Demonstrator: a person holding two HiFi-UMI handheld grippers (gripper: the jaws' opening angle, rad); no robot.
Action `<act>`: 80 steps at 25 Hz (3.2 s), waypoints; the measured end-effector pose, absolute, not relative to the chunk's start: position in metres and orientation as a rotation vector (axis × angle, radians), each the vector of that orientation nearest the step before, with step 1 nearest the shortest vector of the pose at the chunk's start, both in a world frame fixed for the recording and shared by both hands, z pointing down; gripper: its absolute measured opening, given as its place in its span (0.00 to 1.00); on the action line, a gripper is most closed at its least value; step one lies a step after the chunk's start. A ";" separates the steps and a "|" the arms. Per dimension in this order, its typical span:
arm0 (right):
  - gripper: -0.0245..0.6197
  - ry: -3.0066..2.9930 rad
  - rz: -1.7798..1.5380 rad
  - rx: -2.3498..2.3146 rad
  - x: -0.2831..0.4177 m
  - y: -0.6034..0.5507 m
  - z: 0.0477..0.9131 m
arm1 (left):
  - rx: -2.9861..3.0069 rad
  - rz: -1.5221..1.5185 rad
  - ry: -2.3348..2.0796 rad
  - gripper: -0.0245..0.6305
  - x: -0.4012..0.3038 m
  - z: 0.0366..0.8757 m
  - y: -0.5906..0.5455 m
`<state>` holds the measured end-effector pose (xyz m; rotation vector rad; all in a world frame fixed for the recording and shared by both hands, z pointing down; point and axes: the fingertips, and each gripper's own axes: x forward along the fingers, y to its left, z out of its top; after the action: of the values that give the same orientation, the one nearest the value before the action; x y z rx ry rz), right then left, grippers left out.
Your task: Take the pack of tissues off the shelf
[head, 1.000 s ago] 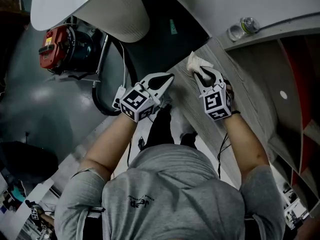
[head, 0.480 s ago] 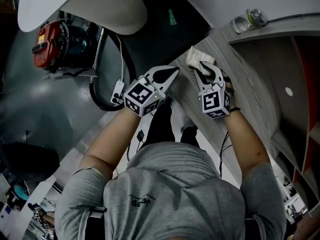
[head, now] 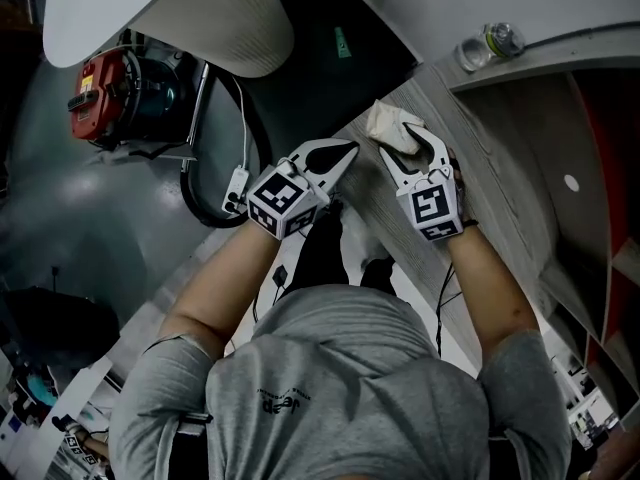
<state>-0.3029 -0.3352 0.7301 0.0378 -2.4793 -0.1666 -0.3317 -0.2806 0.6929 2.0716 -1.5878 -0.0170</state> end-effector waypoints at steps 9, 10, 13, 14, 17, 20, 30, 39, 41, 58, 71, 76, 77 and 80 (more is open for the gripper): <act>0.42 -2.620 -0.045 0.154 -0.293 -0.365 0.650 | 2.125 -0.055 -1.625 0.08 -0.330 0.633 -0.297; 0.40 -2.630 -0.033 0.169 -0.289 -0.369 0.641 | 2.136 -0.059 -1.629 0.08 -0.329 0.624 -0.301; 0.38 -2.652 -0.009 0.221 -0.275 -0.383 0.617 | 2.167 -0.068 -1.629 0.08 -0.320 0.598 -0.313; 0.37 -2.661 0.001 0.239 -0.270 -0.387 0.608 | 2.179 -0.067 -1.628 0.08 -0.317 0.590 -0.316; 0.32 -2.692 0.036 0.298 -0.256 -0.400 0.581 | 2.222 -0.060 -1.618 0.08 -0.307 0.564 -0.327; 0.29 -2.719 0.049 0.350 -0.239 -0.409 0.550 | 2.267 -0.061 -1.601 0.08 -0.293 0.536 -0.337; 0.22 -2.823 0.059 0.531 -0.150 -0.433 0.442 | 2.425 -0.047 -1.477 0.08 -0.214 0.448 -0.373; 0.20 -2.849 0.041 0.820 -0.025 -0.443 0.360 | 2.656 -0.079 -1.226 0.08 -0.100 0.365 -0.406; 0.20 -2.837 0.042 0.875 0.004 -0.443 0.349 | 2.691 -0.087 -1.176 0.08 -0.073 0.351 -0.410; 0.08 -2.710 0.169 1.332 0.210 -0.419 0.321 | 2.840 -0.055 -0.861 0.08 0.079 0.318 -0.409; 0.04 -2.731 0.265 1.313 0.236 -0.404 0.354 | 2.811 -0.039 -0.873 0.08 0.085 0.328 -0.401; 0.04 -2.741 0.254 1.276 0.224 -0.406 0.354 | 2.803 -0.037 -0.888 0.08 0.079 0.330 -0.401; 0.04 -2.742 0.253 1.271 0.223 -0.406 0.354 | 2.803 -0.035 -0.888 0.08 0.079 0.331 -0.401; 0.04 -2.747 0.253 1.267 0.221 -0.408 0.355 | 2.805 -0.033 -0.889 0.08 0.077 0.332 -0.401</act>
<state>0.2211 -0.4083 0.3555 1.2668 -2.7474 0.2529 0.0773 -0.4006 0.3320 2.8048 -0.8894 -0.0326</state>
